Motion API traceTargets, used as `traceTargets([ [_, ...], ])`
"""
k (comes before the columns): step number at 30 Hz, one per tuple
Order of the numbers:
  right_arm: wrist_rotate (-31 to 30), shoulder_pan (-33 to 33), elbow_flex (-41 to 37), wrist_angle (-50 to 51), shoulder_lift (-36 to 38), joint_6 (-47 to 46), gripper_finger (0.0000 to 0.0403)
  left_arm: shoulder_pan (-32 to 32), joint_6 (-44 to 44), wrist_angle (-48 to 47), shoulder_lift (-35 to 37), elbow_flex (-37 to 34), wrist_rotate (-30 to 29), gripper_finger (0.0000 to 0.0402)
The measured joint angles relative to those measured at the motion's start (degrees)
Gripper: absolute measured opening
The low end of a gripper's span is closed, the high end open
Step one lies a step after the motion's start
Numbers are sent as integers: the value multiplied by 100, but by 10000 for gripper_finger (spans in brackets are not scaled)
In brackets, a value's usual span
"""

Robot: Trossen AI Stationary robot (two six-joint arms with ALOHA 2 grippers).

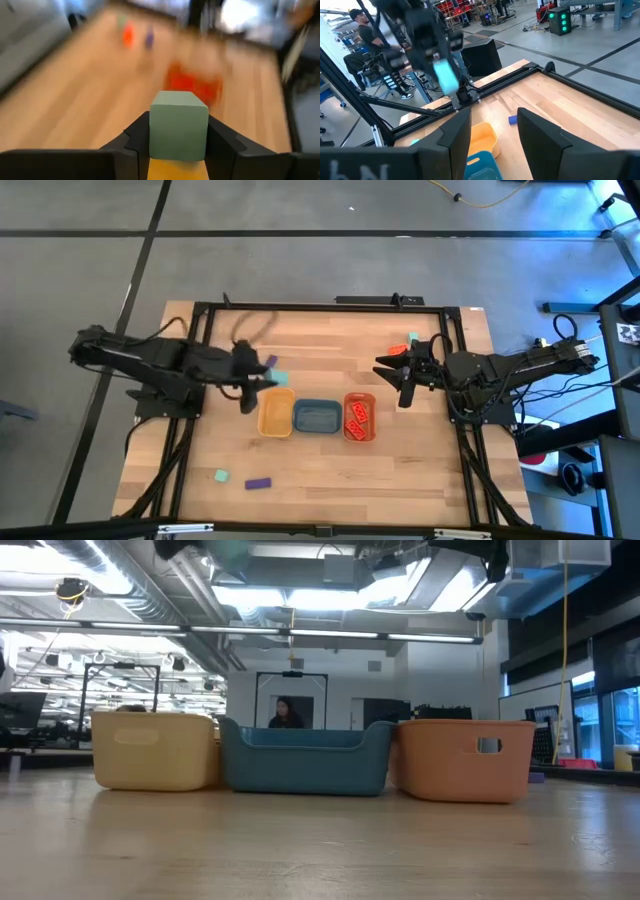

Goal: Sort & place blocks by color
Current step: Put the top left blue block into the yellow bin

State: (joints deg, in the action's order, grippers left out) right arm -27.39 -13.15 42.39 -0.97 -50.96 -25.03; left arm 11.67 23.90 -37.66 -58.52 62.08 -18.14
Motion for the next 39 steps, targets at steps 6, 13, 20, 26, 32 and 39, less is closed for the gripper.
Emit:
traceTargets([
  [6,1,0,0,-3,0,1,163,-82,-141,-1281,-1176,304,985,124],
  [13,-1,0,0,2,0,-1,163,-81,-652,-1451,-2390,225,1140,124],
  [20,-1,0,0,4,0,-14,163,-127,-949,-1320,-3142,225,863,124],
  [26,1,0,0,9,0,-16,163,-132,-1037,-966,-3432,117,806,124],
  [32,0,0,0,9,0,-15,163,-285,-1062,-792,-3325,-227,673,124],
  [39,-1,1,0,14,0,-3,163,-467,-1275,-462,-3357,-326,1043,124],
])
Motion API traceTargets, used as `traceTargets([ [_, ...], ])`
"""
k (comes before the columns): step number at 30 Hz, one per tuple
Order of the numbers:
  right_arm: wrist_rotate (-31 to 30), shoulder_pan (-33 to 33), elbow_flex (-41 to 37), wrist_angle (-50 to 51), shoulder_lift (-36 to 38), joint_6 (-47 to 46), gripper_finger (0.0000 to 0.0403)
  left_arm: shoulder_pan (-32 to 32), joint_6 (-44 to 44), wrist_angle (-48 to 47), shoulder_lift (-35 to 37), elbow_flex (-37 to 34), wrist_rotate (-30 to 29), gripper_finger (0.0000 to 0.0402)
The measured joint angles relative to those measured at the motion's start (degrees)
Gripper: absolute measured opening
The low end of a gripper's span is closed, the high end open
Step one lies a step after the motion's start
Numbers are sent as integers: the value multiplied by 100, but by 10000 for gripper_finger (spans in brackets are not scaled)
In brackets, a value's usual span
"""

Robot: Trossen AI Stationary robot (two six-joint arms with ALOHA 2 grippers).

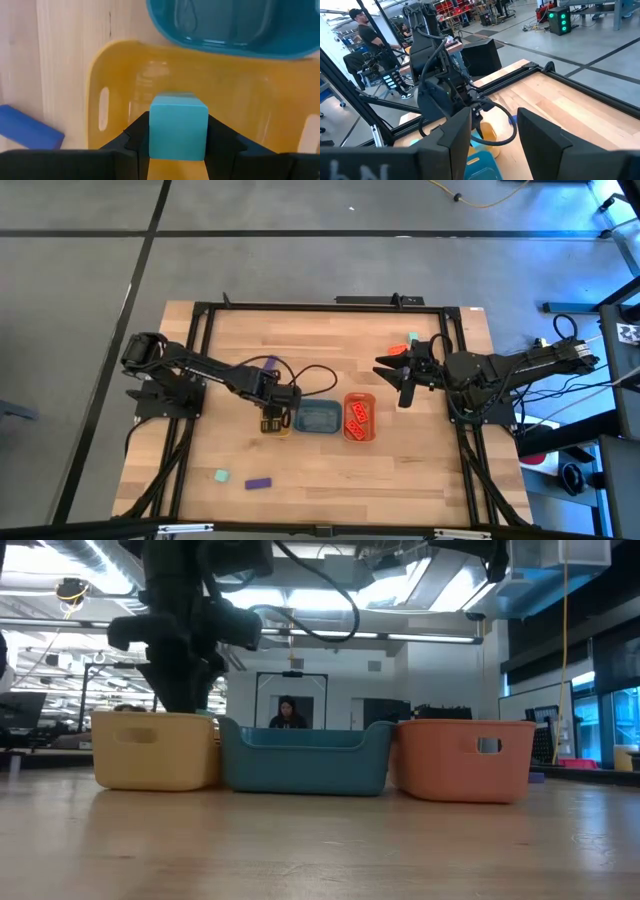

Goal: Sort & place blocks by color
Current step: Put the top left blue block into the yellow bin

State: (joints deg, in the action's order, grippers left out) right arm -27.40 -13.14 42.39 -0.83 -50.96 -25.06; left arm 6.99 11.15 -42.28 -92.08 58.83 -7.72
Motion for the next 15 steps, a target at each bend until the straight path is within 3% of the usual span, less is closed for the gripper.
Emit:
traceTargets([
  [10,1,-1,0,4,0,2,163,-111,-122,-6,-5,-6,84,125],
  [15,0,-1,0,4,0,2,163,-110,-127,-7,-5,-6,11,161],
])
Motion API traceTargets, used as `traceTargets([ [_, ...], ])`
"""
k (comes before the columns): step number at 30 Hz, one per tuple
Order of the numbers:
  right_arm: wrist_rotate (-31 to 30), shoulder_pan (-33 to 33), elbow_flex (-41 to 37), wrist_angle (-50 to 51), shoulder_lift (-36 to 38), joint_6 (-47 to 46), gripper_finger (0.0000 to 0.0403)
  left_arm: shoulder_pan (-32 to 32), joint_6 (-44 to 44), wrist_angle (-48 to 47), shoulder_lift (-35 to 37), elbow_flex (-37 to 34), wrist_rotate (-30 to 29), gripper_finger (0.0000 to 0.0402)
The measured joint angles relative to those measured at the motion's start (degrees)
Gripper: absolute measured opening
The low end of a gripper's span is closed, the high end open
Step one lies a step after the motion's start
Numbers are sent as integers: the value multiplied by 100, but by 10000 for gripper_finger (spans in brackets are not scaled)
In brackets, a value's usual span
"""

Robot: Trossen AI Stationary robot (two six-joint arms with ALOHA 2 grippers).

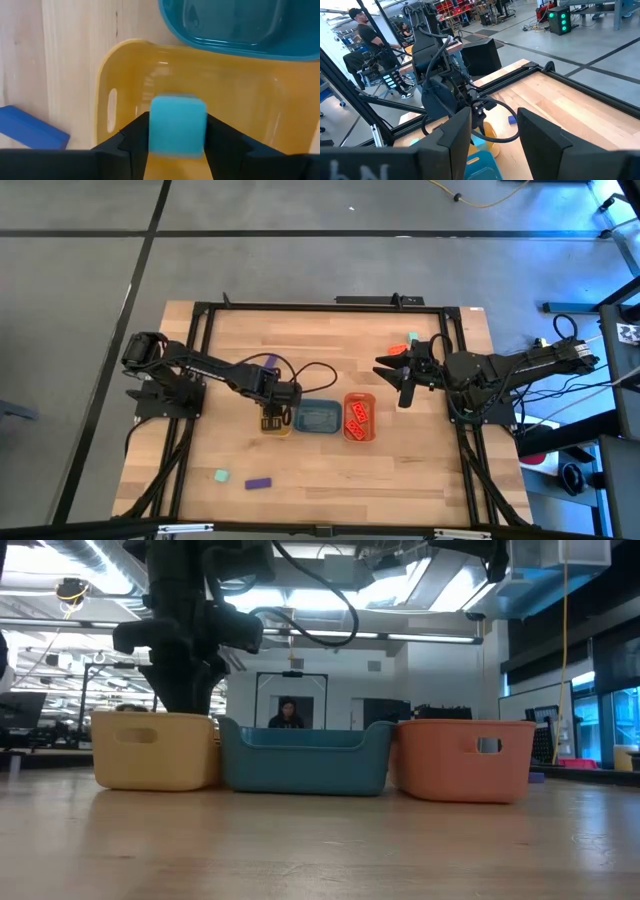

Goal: Sort & place blocks by color
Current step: Put the top left blue block into the yellow bin, then put the bottom blue block into the yellow bin

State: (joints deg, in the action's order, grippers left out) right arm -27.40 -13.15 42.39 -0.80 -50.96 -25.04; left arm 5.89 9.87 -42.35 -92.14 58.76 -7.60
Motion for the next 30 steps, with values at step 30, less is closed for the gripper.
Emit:
traceTargets([
  [30,0,0,0,-13,0,2,163,-518,320,1022,2736,633,-280,172],
])
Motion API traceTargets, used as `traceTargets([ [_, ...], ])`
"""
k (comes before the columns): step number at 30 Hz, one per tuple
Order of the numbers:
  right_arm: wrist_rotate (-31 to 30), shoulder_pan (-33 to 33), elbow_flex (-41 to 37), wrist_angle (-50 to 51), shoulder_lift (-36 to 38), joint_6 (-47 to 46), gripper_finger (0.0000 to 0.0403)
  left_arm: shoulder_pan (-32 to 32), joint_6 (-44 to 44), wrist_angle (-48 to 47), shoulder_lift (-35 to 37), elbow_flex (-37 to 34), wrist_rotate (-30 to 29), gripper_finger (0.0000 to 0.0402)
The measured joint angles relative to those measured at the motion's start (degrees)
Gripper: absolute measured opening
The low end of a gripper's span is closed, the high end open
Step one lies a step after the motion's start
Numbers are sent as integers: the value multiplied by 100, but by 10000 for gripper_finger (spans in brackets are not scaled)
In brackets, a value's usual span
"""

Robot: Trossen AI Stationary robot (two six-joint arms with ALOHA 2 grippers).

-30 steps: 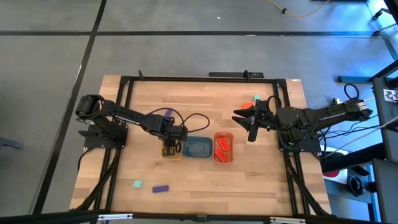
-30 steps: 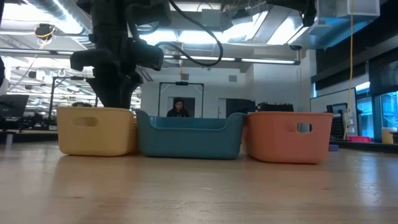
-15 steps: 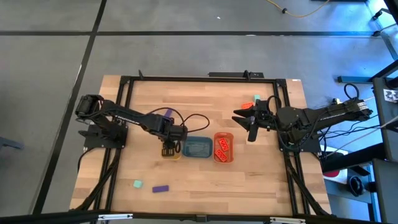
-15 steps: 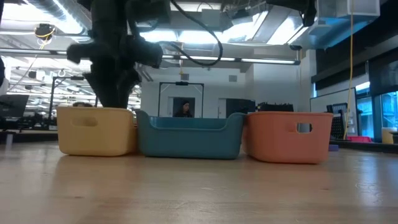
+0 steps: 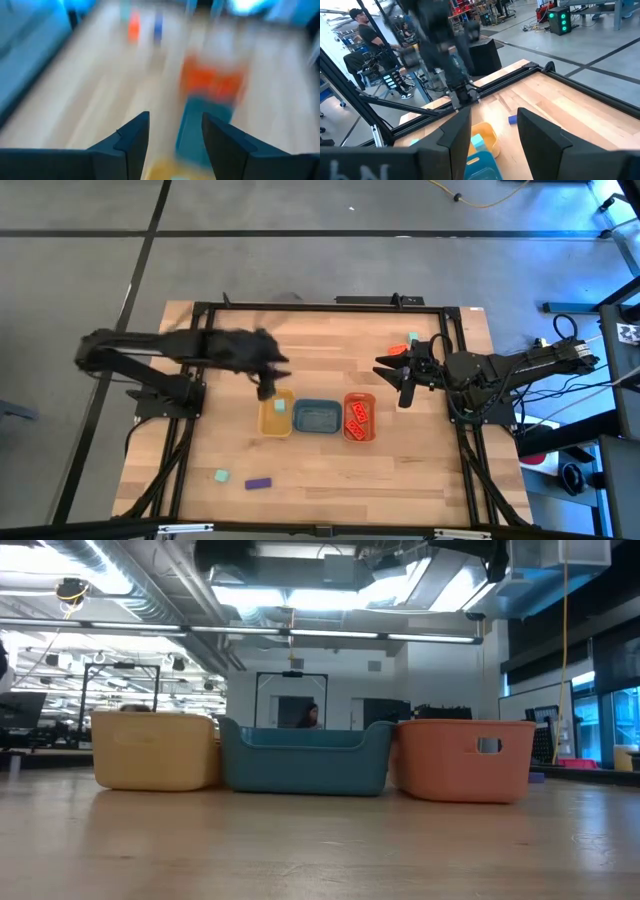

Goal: Sort & place blocks by color
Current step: Put the bottom blue block into the yellow bin

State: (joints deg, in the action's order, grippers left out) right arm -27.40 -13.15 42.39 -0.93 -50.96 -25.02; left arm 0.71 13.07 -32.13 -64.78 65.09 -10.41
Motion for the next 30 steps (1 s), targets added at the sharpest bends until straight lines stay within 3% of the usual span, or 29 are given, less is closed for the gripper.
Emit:
traceTargets([
  [8,0,0,0,-13,0,296,163,133,7,2338,1312,-771,-151,168],
  [17,13,2,0,-61,0,941,163,516,289,5439,1609,-2684,118,168],
  [30,17,0,0,-95,0,1049,163,482,29,5592,1618,-2962,41,168],
])
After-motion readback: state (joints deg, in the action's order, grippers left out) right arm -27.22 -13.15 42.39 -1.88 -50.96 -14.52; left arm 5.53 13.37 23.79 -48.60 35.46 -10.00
